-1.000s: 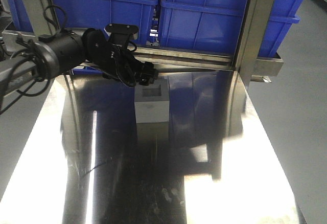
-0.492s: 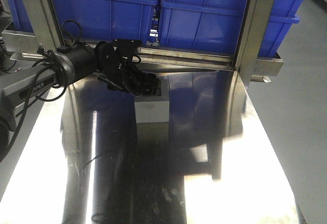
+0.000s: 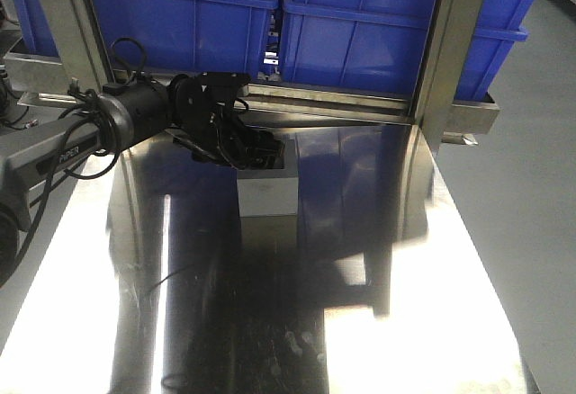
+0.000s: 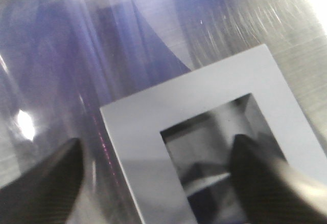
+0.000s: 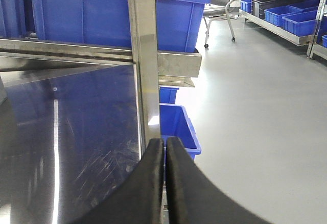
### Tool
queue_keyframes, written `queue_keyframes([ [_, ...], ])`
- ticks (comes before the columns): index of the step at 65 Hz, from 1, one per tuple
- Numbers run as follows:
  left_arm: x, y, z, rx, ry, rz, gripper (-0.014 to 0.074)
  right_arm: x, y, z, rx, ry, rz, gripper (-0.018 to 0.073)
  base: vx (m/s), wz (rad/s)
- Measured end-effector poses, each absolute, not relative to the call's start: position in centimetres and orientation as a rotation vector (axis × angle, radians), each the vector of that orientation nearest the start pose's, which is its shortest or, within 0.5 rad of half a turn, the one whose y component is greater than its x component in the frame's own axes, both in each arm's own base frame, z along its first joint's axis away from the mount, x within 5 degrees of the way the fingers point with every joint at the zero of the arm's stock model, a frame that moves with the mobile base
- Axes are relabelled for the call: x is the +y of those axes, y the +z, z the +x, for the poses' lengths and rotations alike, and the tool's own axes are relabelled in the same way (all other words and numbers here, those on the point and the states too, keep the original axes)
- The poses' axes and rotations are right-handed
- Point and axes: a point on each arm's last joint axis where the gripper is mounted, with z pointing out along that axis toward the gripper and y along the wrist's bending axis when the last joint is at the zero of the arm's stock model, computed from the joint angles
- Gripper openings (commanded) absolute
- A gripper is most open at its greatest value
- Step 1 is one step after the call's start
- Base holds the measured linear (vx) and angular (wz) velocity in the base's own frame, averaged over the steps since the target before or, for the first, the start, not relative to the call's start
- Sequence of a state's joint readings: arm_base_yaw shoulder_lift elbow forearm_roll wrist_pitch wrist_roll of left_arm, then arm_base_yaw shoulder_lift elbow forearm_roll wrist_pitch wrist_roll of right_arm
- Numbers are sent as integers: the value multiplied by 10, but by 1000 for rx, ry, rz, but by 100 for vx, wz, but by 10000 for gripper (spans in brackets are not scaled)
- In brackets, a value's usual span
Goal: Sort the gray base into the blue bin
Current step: 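Reach the left gripper forward and down over the gray block, then close the left gripper on the gray block and lift it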
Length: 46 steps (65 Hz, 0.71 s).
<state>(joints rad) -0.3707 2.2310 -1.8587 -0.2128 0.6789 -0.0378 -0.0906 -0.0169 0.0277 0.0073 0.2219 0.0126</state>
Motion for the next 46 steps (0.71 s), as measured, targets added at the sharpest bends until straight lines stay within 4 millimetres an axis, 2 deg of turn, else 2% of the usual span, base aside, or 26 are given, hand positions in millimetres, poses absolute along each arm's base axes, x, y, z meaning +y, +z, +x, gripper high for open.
queue_keyframes([
  [17,-194,202,464,2551,-400,264,144,-5,185,55,1714,-51,93,-5,0,0],
  [24,-193,202,464,2549,-396,266,59,-5,185,55,1714,-51,93,-5,0,0],
  [34,-193,202,464,2549,-393,268,-1,-5,185,55,1714,-51,93,-5,0,0],
  [46,-193,206,464,2538,-389,276,-2,-5,185,55,1714,-51,93,-5,0,0],
])
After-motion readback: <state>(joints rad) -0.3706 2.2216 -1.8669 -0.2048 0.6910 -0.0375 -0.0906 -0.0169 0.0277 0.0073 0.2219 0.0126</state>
